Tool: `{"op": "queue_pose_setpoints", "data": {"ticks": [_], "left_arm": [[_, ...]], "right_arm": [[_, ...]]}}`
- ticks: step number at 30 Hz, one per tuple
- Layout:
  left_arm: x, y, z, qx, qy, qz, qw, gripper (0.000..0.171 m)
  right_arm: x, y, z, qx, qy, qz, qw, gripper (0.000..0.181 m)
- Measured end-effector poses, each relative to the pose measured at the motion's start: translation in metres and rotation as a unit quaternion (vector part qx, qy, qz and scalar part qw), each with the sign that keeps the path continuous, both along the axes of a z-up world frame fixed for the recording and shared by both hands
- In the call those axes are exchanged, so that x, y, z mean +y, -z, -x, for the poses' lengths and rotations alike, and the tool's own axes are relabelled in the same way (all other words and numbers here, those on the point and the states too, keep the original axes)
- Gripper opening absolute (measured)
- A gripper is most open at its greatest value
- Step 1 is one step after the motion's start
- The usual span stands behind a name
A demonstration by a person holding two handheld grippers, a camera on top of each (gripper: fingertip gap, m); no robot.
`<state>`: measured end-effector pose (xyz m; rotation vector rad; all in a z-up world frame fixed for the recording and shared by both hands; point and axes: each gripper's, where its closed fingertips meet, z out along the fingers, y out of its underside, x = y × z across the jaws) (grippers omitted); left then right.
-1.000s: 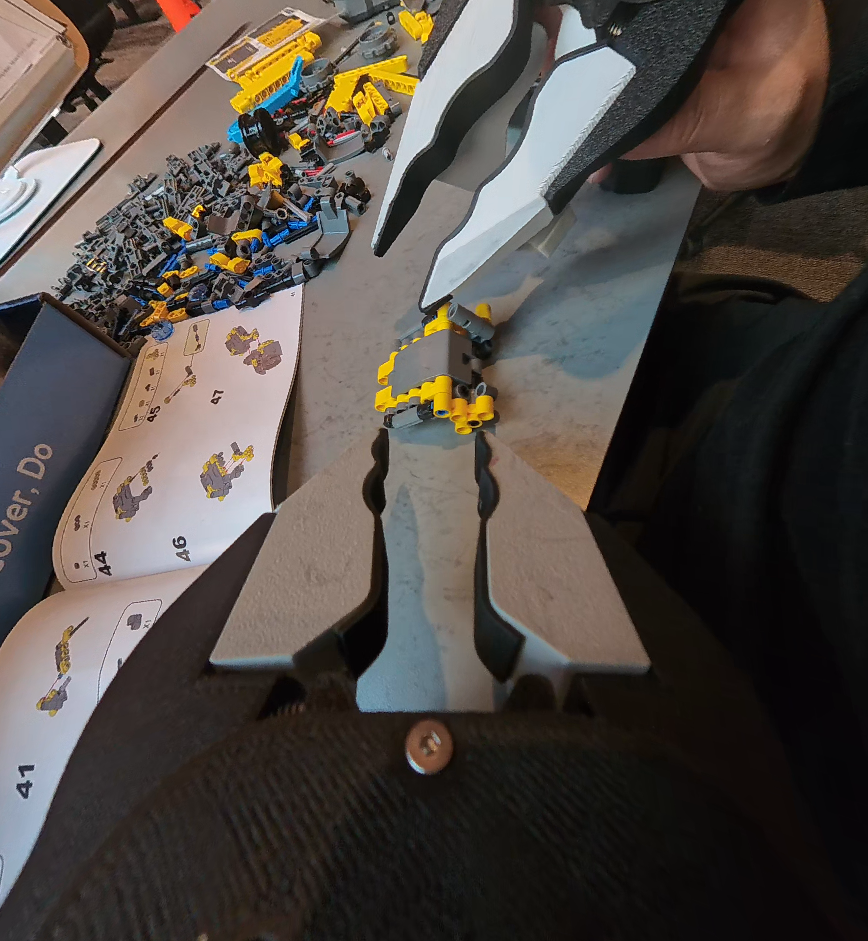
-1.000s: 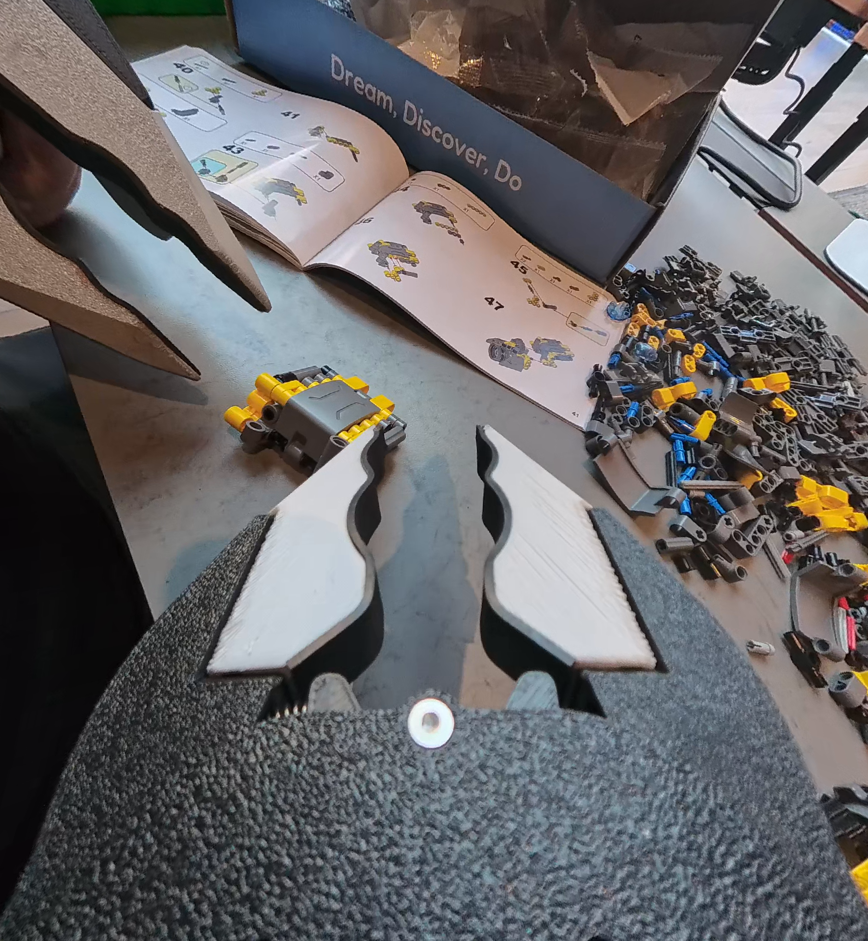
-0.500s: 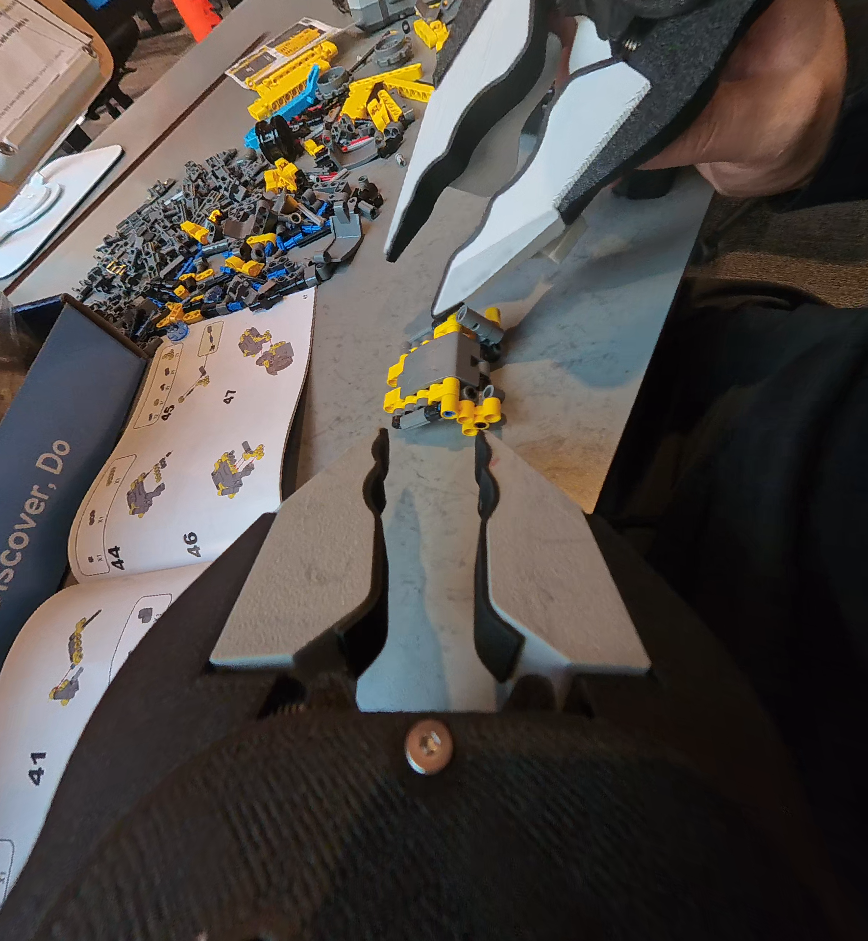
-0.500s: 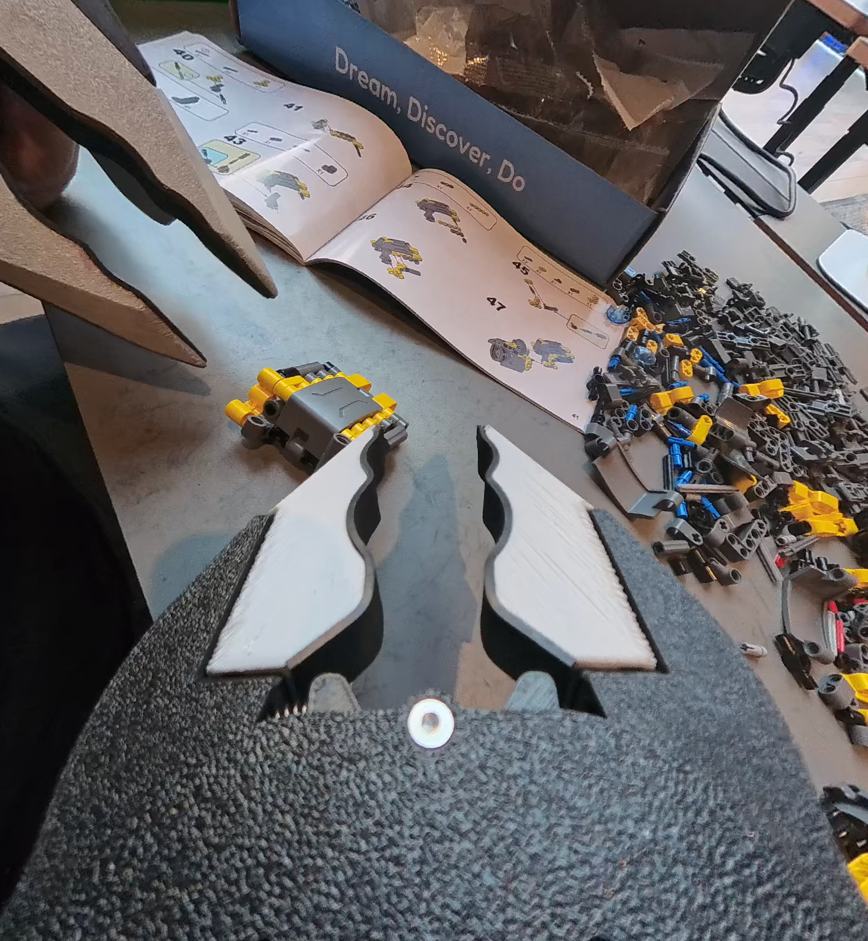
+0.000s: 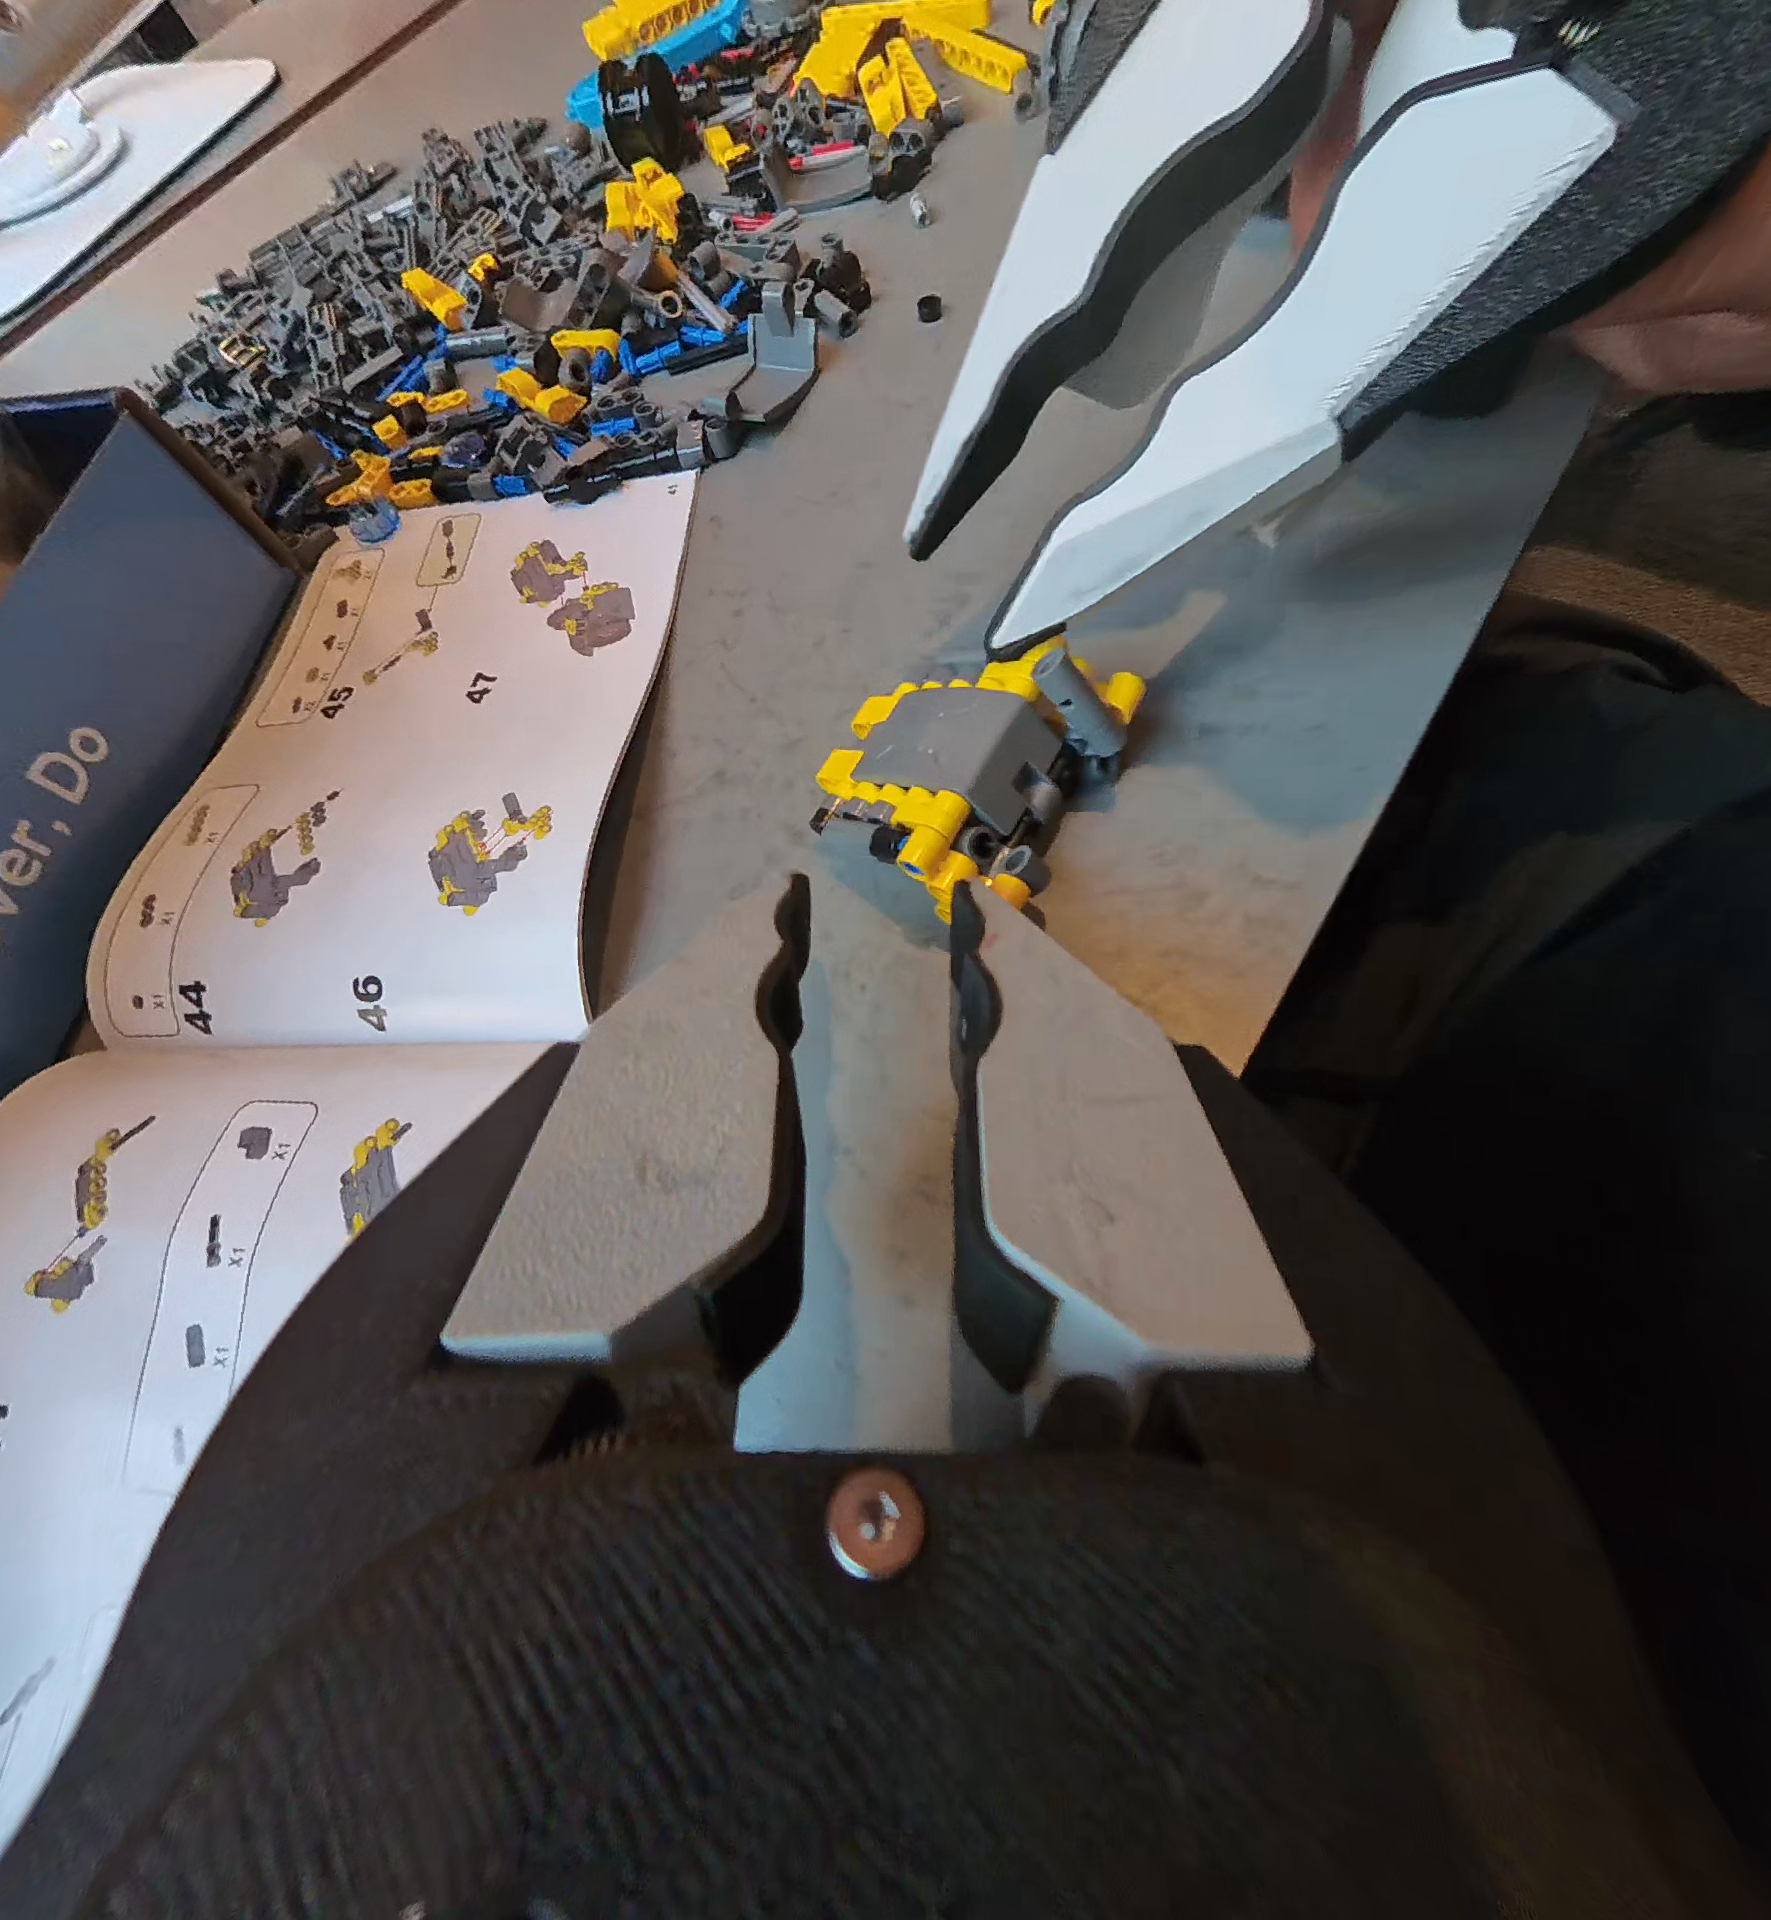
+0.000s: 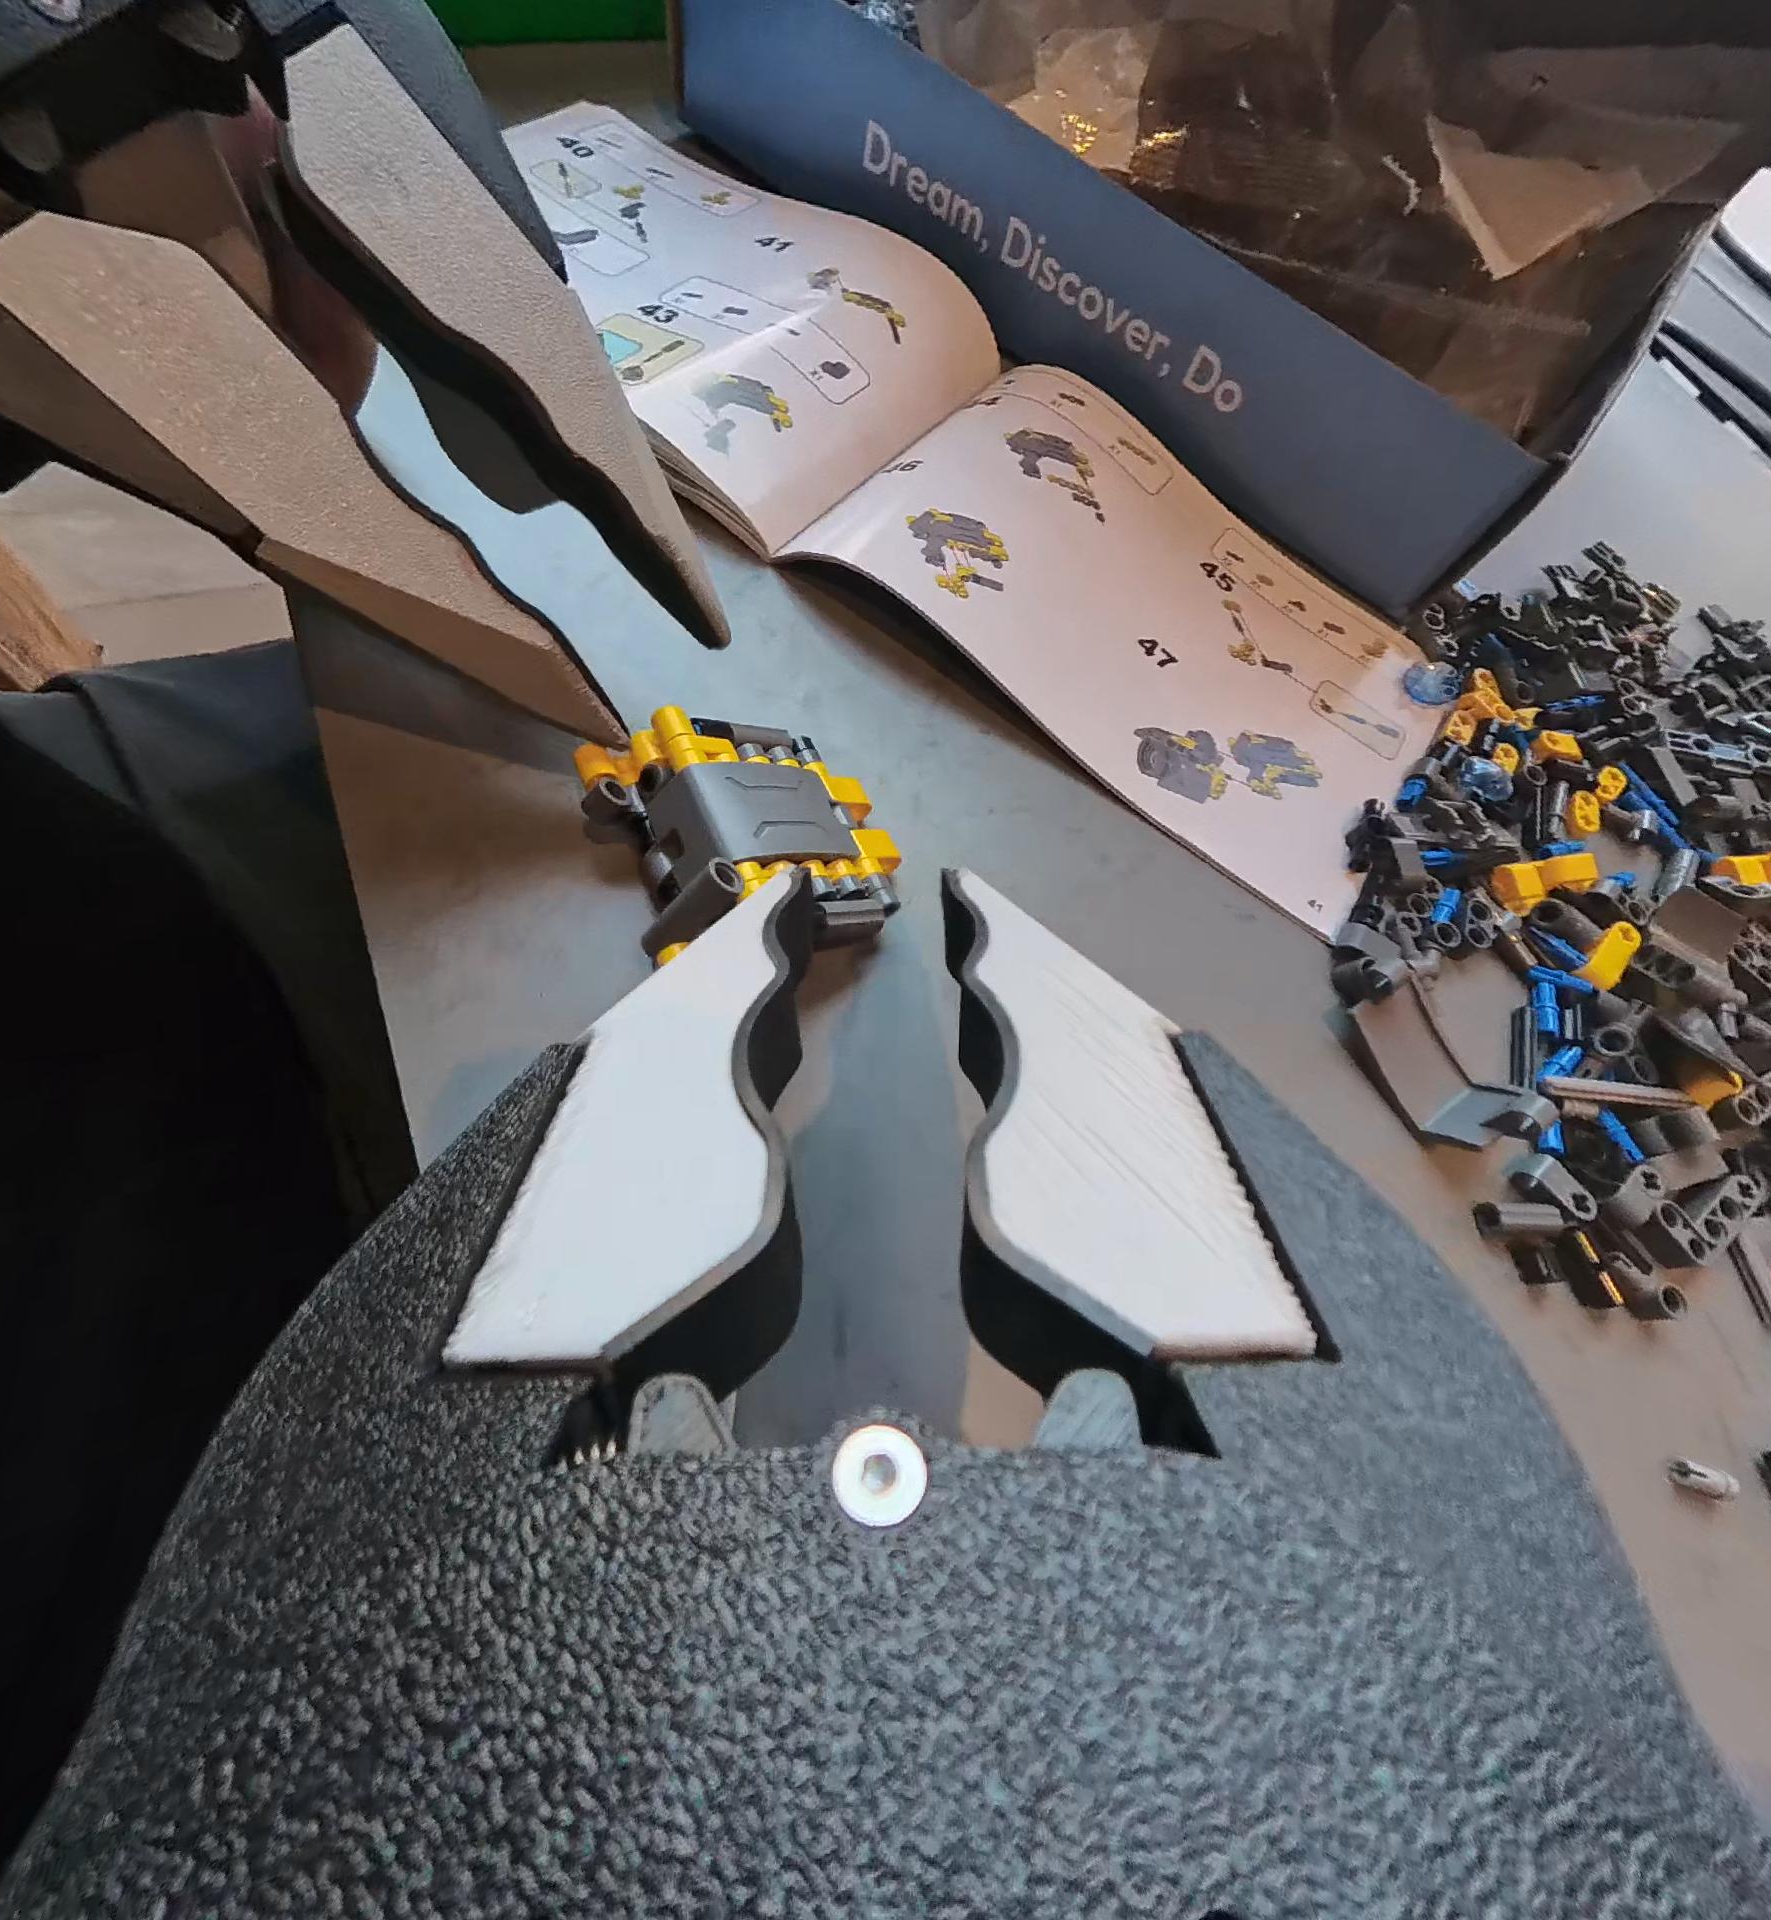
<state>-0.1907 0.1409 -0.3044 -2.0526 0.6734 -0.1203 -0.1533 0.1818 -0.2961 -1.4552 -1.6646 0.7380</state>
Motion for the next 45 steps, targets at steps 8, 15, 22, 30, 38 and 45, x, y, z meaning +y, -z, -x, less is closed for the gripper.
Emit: {"op": "queue_pose_setpoints", "data": {"ticks": [8, 15, 22, 30, 38, 45], "left_arm": [[-0.001, 0.002, -0.002, 0.031, 0.000, -0.017, 0.999, 0.029], [-0.002, 0.000, -0.002, 0.025, 0.000, -0.024, 0.999, 0.029], [-0.002, 0.001, -0.002, 0.036, 0.000, -0.027, 0.999, 0.029], [-0.003, -0.001, -0.004, 0.038, 0.007, -0.035, 0.999, 0.029], [-0.004, -0.001, -0.004, 0.028, 0.009, -0.029, 0.999, 0.030], [-0.004, 0.002, -0.005, 0.032, 0.010, -0.023, 0.999, 0.030]], "right_arm": [[-0.009, -0.011, -0.006, 0.030, 0.013, 0.039, 0.999, 0.041], [-0.014, -0.019, -0.004, 0.054, 0.013, 0.051, 0.997, 0.045], [-0.016, -0.018, -0.003, 0.049, 0.010, 0.049, 0.998, 0.051], [-0.018, -0.016, -0.005, 0.044, 0.016, 0.045, 0.998, 0.051], [0.046, -0.025, -0.047, 0.052, 0.187, -0.009, 0.981, 0.044], [0.097, -0.064, -0.094, 0.050, 0.292, -0.098, 0.950, 0.042]]}}
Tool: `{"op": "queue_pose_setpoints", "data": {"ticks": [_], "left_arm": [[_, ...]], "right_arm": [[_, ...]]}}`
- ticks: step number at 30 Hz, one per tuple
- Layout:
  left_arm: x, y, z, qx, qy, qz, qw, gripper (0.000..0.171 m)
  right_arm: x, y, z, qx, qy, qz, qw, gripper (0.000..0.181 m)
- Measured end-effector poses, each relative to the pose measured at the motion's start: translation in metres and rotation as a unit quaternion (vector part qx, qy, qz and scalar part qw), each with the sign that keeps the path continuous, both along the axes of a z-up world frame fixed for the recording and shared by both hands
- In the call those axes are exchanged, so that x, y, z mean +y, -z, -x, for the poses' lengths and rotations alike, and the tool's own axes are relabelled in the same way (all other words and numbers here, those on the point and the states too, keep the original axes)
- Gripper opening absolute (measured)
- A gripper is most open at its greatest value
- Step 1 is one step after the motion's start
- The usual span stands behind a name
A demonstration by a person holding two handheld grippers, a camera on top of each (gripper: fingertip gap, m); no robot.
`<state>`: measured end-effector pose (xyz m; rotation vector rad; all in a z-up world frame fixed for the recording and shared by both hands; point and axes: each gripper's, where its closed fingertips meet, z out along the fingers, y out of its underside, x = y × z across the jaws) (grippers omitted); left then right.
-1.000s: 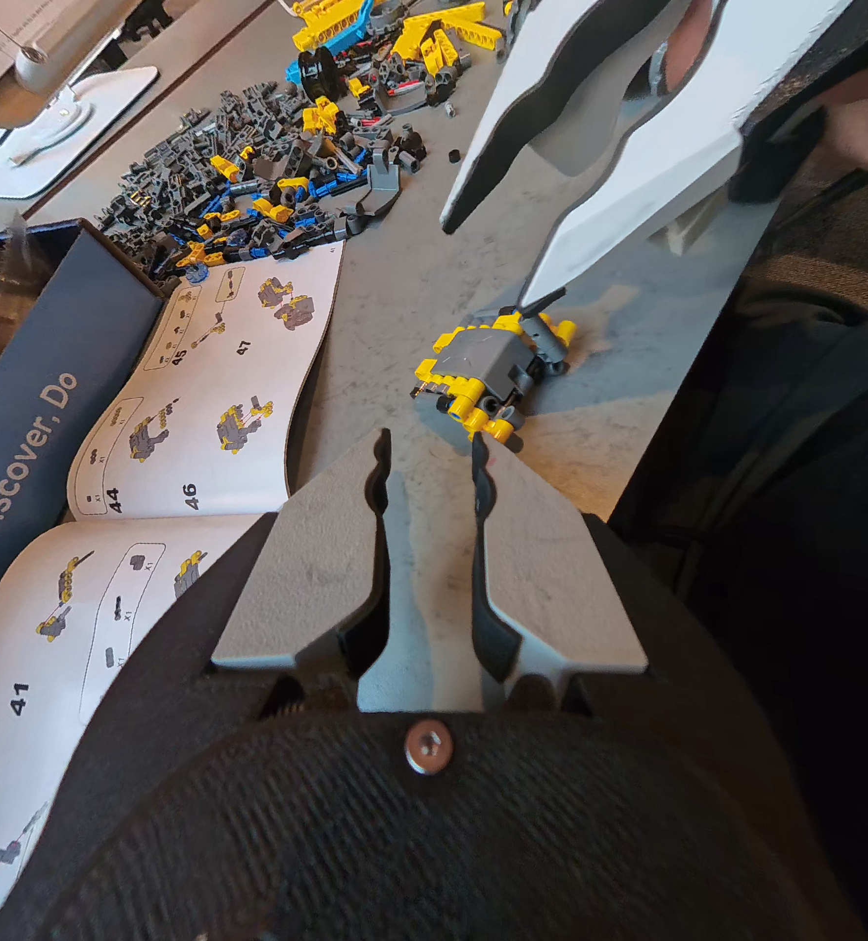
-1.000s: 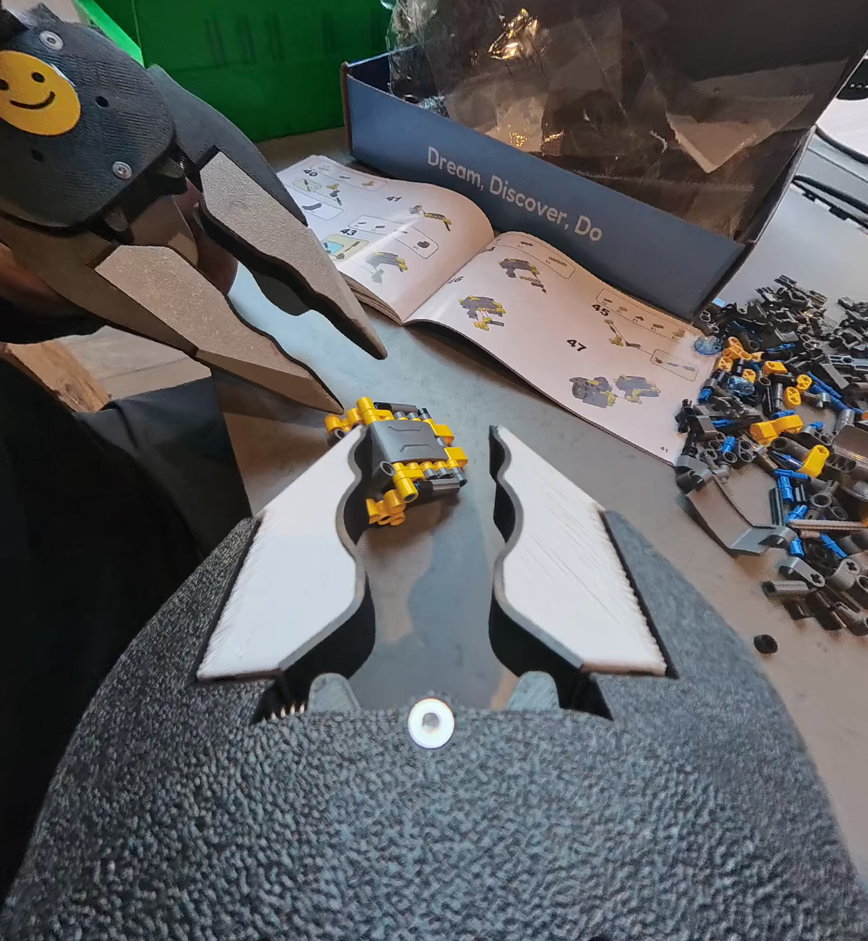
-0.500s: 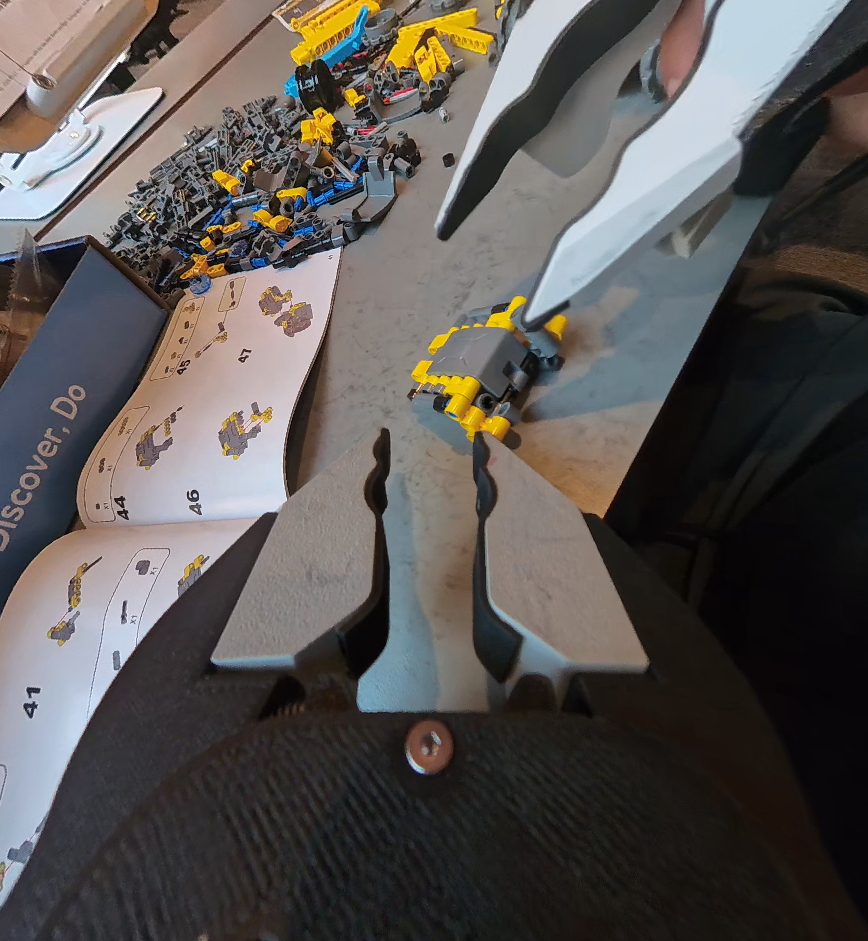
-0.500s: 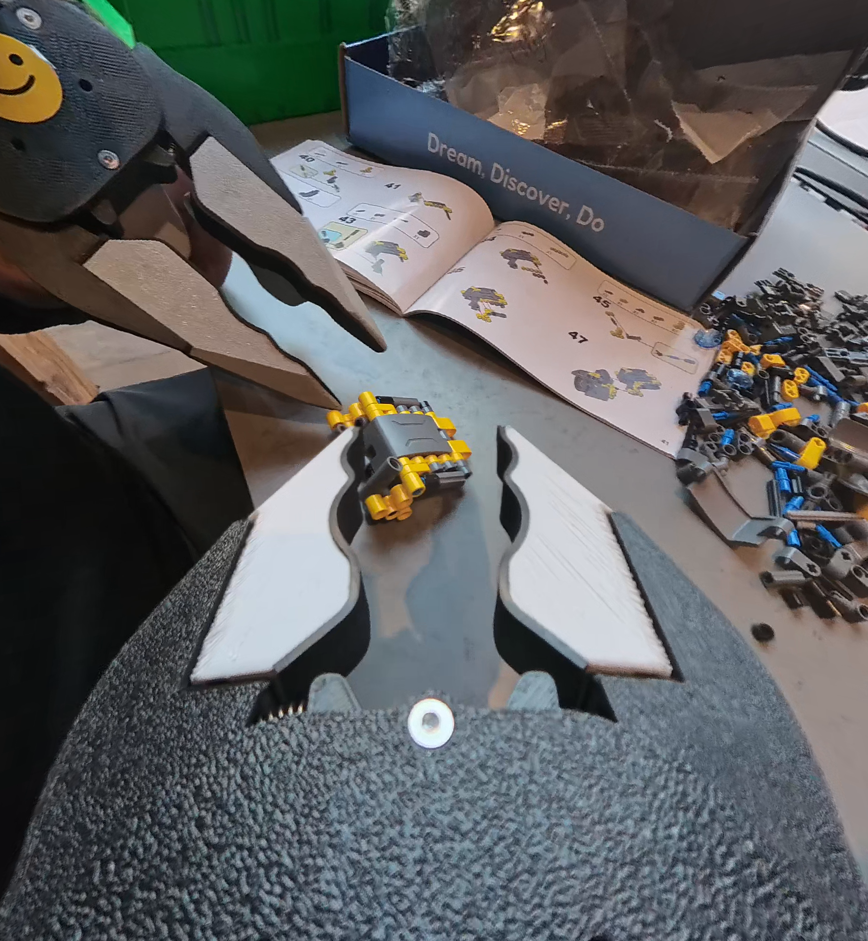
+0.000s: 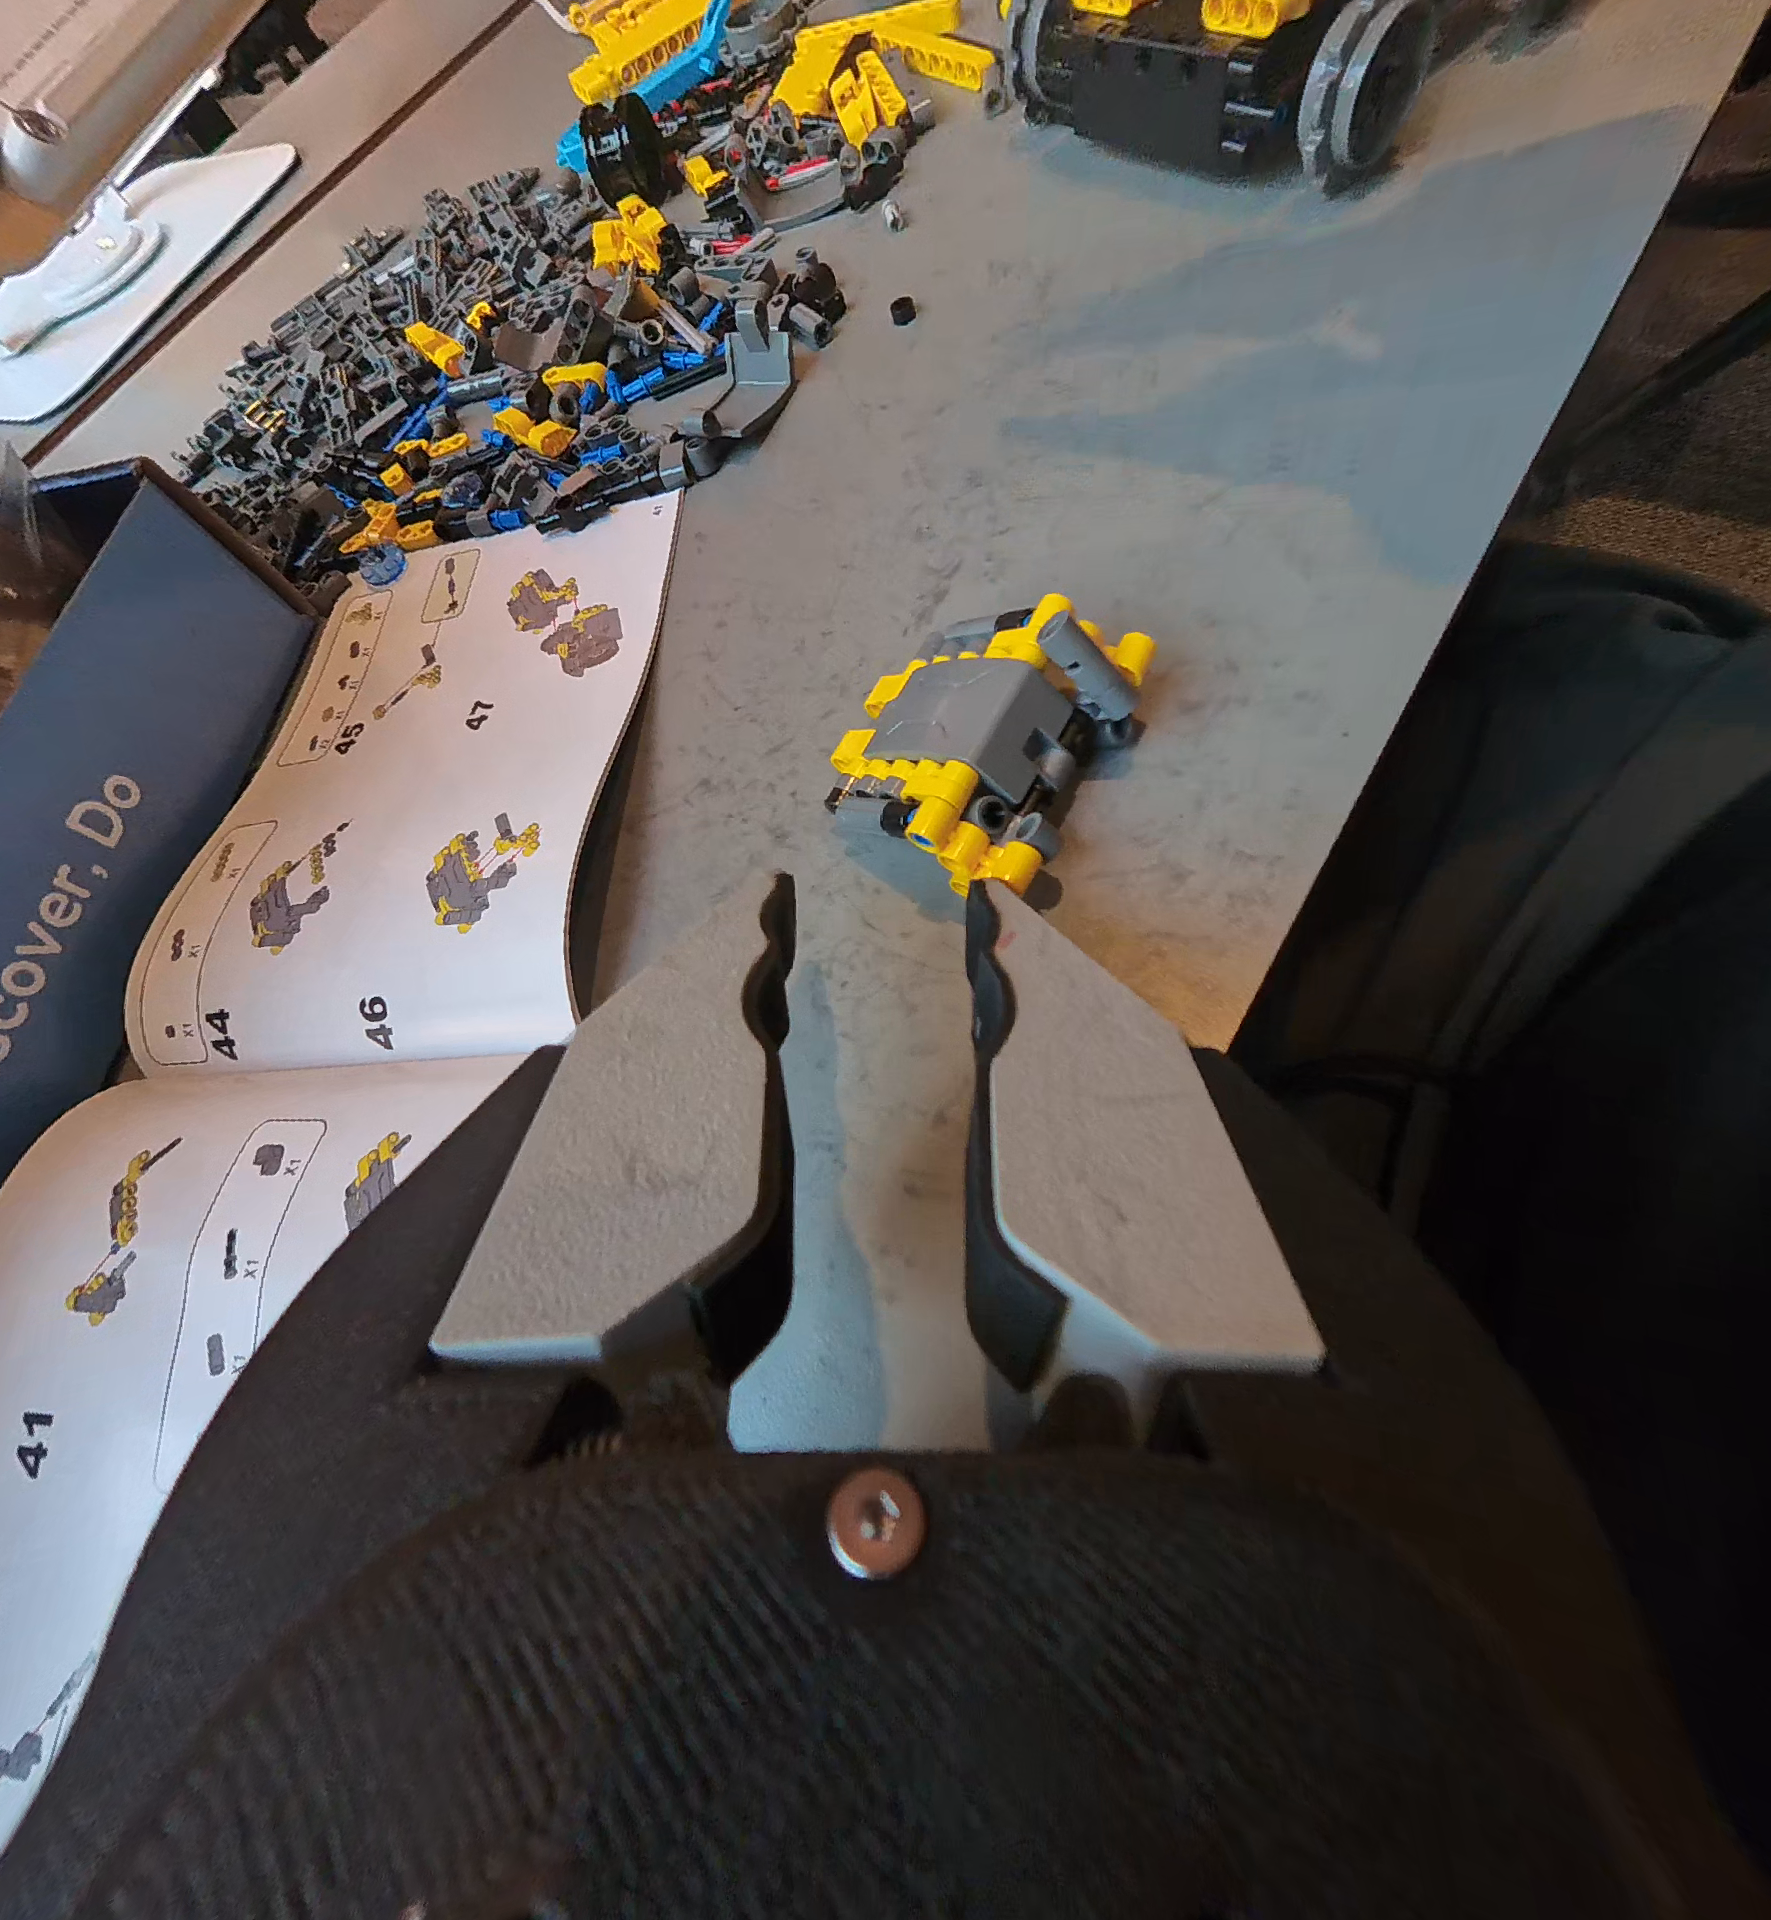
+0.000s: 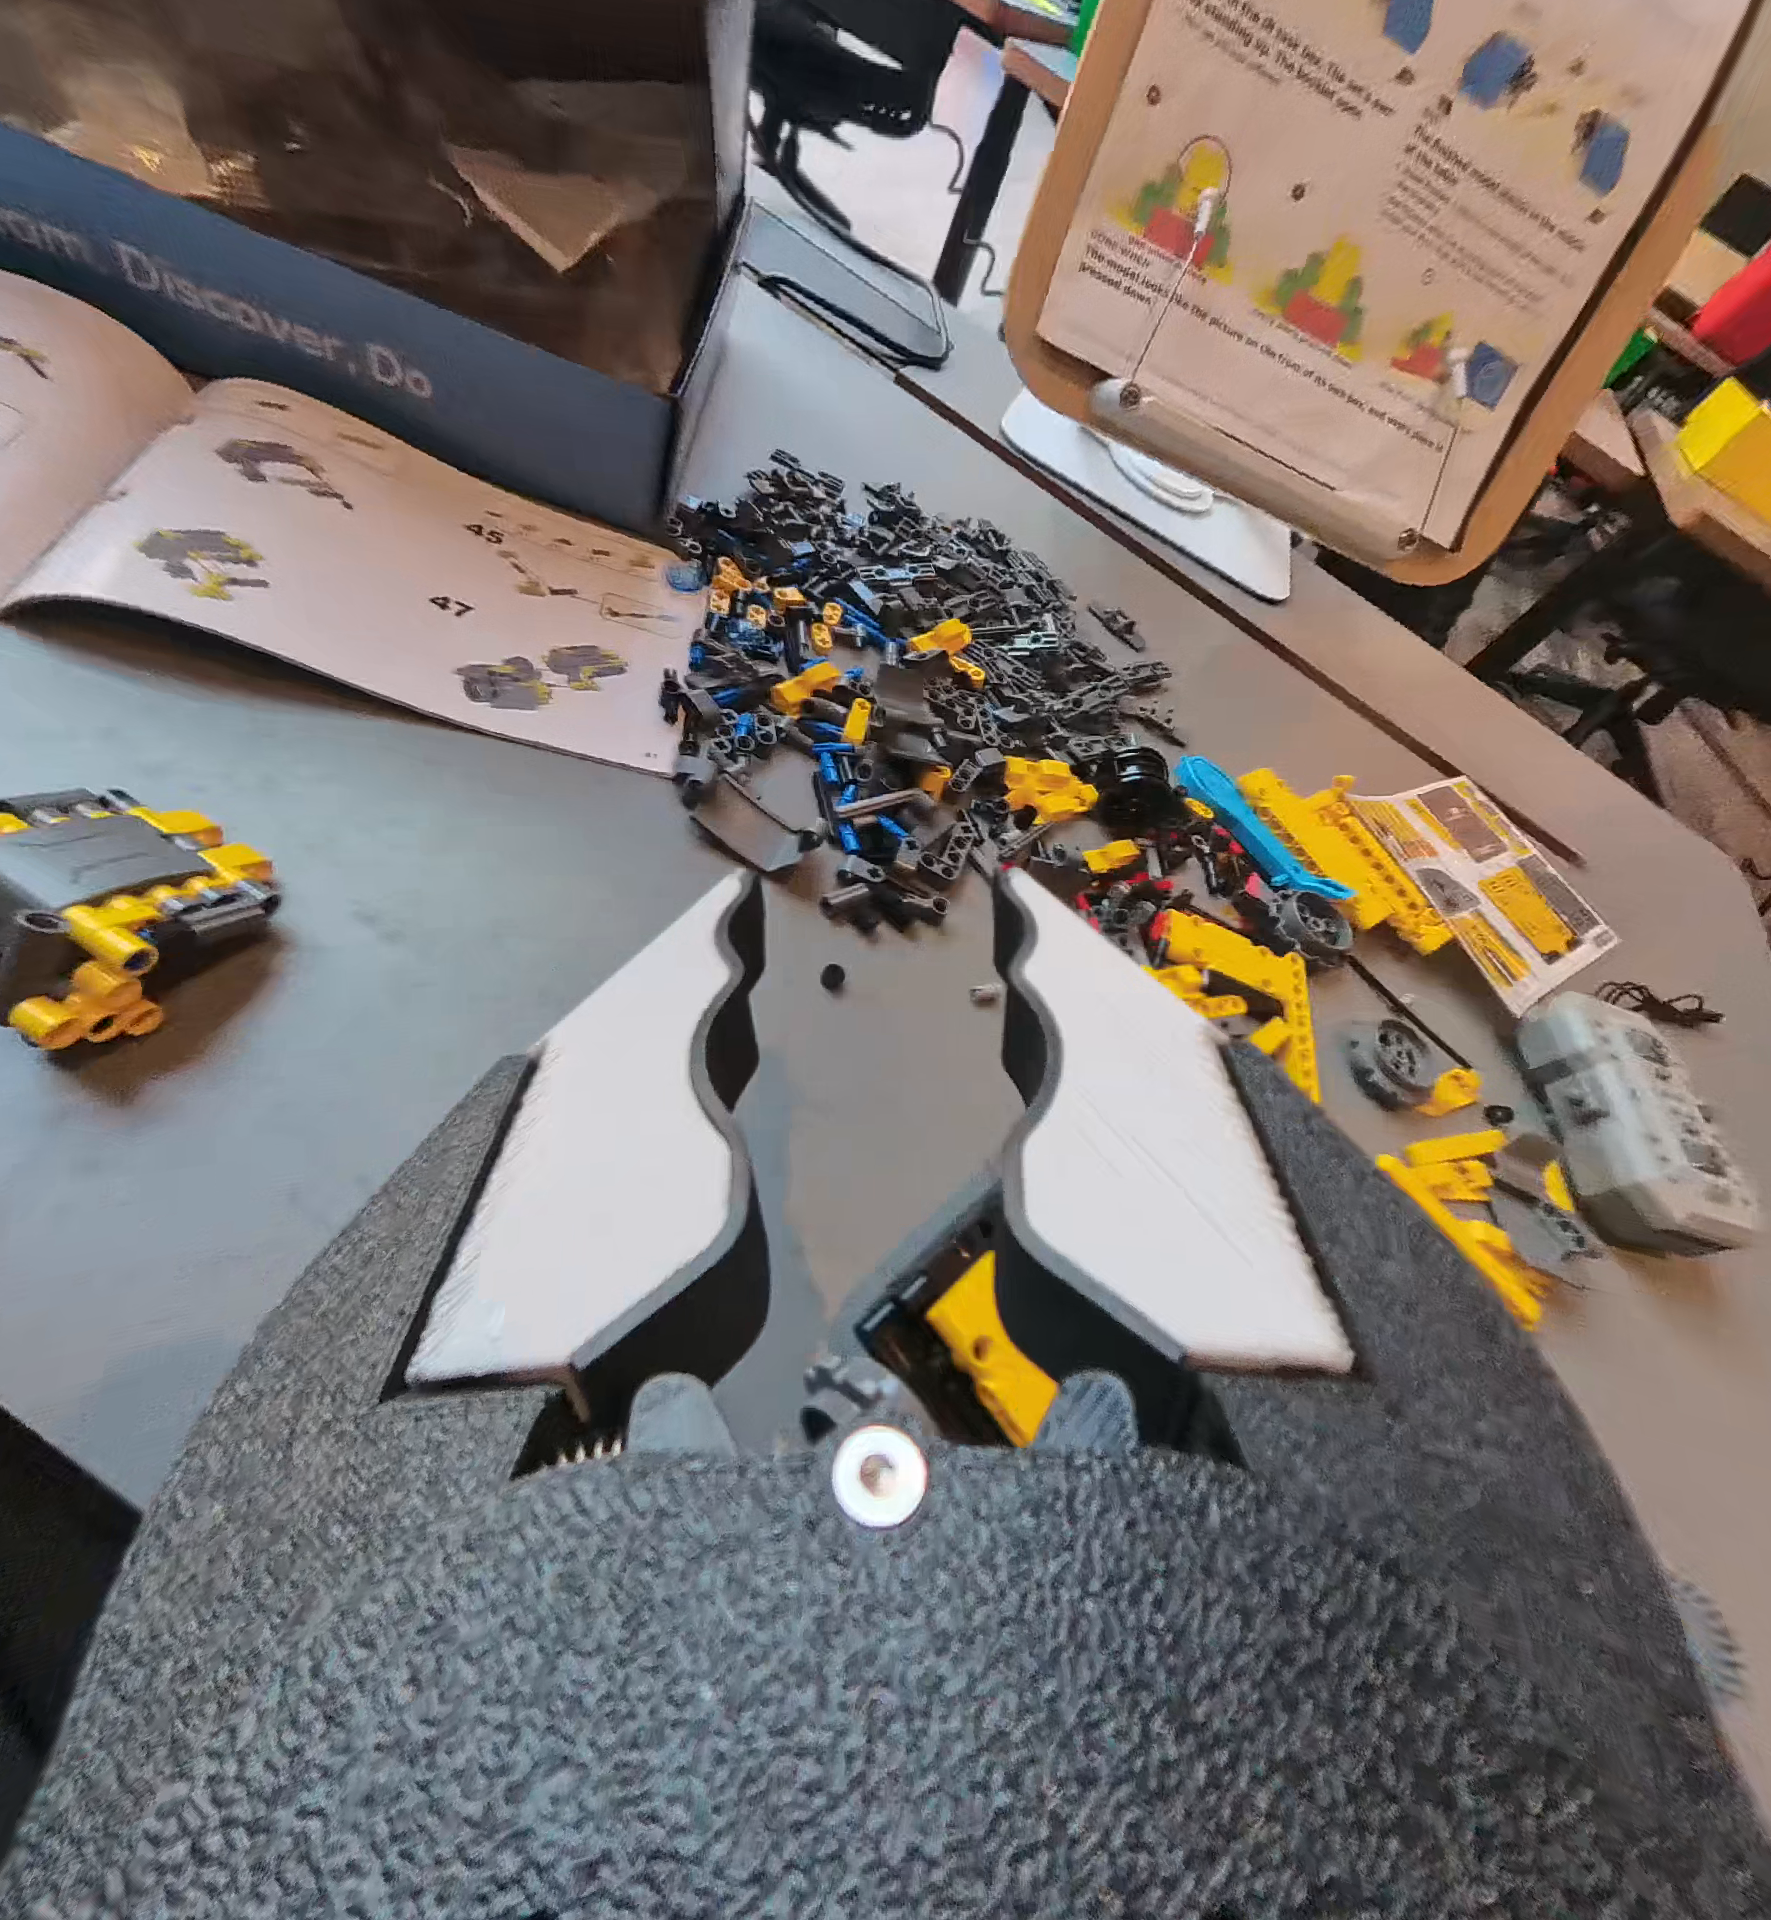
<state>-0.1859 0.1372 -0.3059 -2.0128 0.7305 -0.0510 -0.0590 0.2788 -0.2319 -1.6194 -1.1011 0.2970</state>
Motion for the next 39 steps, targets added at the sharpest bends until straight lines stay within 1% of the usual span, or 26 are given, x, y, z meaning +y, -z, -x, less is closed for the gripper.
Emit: {"op": "queue_pose_setpoints", "data": {"ticks": [1, 2, 3, 6, 8, 11, 13, 14, 15, 17, 20, 23, 25, 29, 30, 31, 32, 33, 36, 38, 39], "left_arm": [[0.000, 0.000, 0.000, 0.000, 0.000, 0.000, 1.000, 0.030], [0.000, 0.000, 0.000, 0.000, 0.001, 0.001, 1.000, 0.030], [0.000, 0.001, 0.000, 0.000, 0.001, 0.002, 1.000, 0.030], [0.000, 0.001, 0.000, 0.000, 0.001, 0.003, 1.000, 0.030], [0.000, 0.001, 0.000, 0.001, 0.001, 0.004, 1.000, 0.030], [0.000, 0.002, 0.000, 0.004, 0.000, 0.006, 1.000, 0.030], [0.000, 0.002, 0.000, 0.003, 0.001, 0.005, 1.000, 0.030], [0.000, 0.002, 0.000, 0.003, 0.001, 0.004, 1.000, 0.030], [0.000, 0.001, 0.000, 0.002, 0.001, 0.004, 1.000, 0.030], [0.000, 0.001, 0.000, 0.001, 0.001, 0.005, 1.000, 0.029], [0.000, 0.001, 0.000, -0.004, 0.003, 0.004, 1.000, 0.029], [0.000, 0.000, 0.000, -0.009, 0.004, 0.007, 1.000, 0.029], [-0.001, 0.000, -0.001, -0.013, 0.004, 0.009, 1.000, 0.029], [-0.001, 0.000, -0.001, -0.017, 0.005, 0.010, 1.000, 0.029], [0.000, 0.000, 0.000, -0.017, 0.005, 0.010, 1.000, 0.029], [0.000, 0.000, -0.001, -0.017, 0.005, 0.009, 1.000, 0.029], [-0.001, 0.000, 0.000, -0.017, 0.005, 0.009, 1.000, 0.029], [-0.001, 0.000, 0.000, -0.016, 0.005, 0.009, 1.000, 0.029], [-0.001, -0.001, -0.001, -0.018, 0.005, 0.007, 1.000, 0.029], [-0.001, -0.001, -0.001, -0.020, 0.006, 0.008, 1.000, 0.029], [-0.001, -0.001, -0.001, -0.021, 0.006, 0.009, 1.000, 0.029]], "right_arm": [[0.004, -0.002, -0.004, -0.008, 0.000, 0.001, 1.000, 0.038], [0.008, -0.004, -0.007, -0.017, 0.004, 0.006, 1.000, 0.041], [0.013, -0.005, -0.010, -0.024, 0.006, 0.013, 1.000, 0.049], [0.027, -0.005, -0.011, -0.035, -0.004, 0.046, 0.998, 0.050], [0.039, -0.004, -0.008, -0.045, -0.013, 0.064, 0.997, 0.056], [0.057, 0.001, 0.003, -0.083, -0.029, 0.073, 0.993, 0.046], [0.068, 0.007, 0.011, -0.105, -0.032, 0.084, 0.990, 0.045], [0.072, 0.010, 0.015, -0.111, -0.033, 0.098, 0.988, 0.040], [0.073, 0.014, 0.019, -0.117, -0.036, 0.120, 0.985, 0.035], [0.073, 0.025, 0.027, -0.133, -0.050, 0.170, 0.975, 0.034], [0.072, 0.039, 0.034, -0.161, -0.064, 0.218, 0.960, 0.031], [0.059, 0.052, 0.046, -0.174, -0.092, 0.269, 0.943, 0.031], [0.052, 0.062, 0.052, -0.194, -0.103, 0.287, 0.933, 0.032], [0.048, 0.081, 0.060, -0.247, -0.110, 0.295, 0.917, 0.037], [0.048, 0.086, 0.059, -0.264, -0.108, 0.296, 0.912, 0.032], [0.049, 0.090, 0.058, -0.280, -0.105, 0.297, 0.907, 0.021], [0.048, 0.091, 0.056, -0.293, -0.108, 0.298, 0.902, 0.002], [0.047, 0.090, 0.053, -0.308, -0.113, 0.298, 0.897, 0.001], [0.049, 0.083, 0.040, -0.337, -0.108, 0.291, 0.889, 0.002], [0.054, 0.074, 0.032, -0.333, -0.093, 0.291, 0.892, 0.013], [0.059, 0.070, 0.030, -0.328, -0.084, 0.287, 0.896, 0.015]]}}
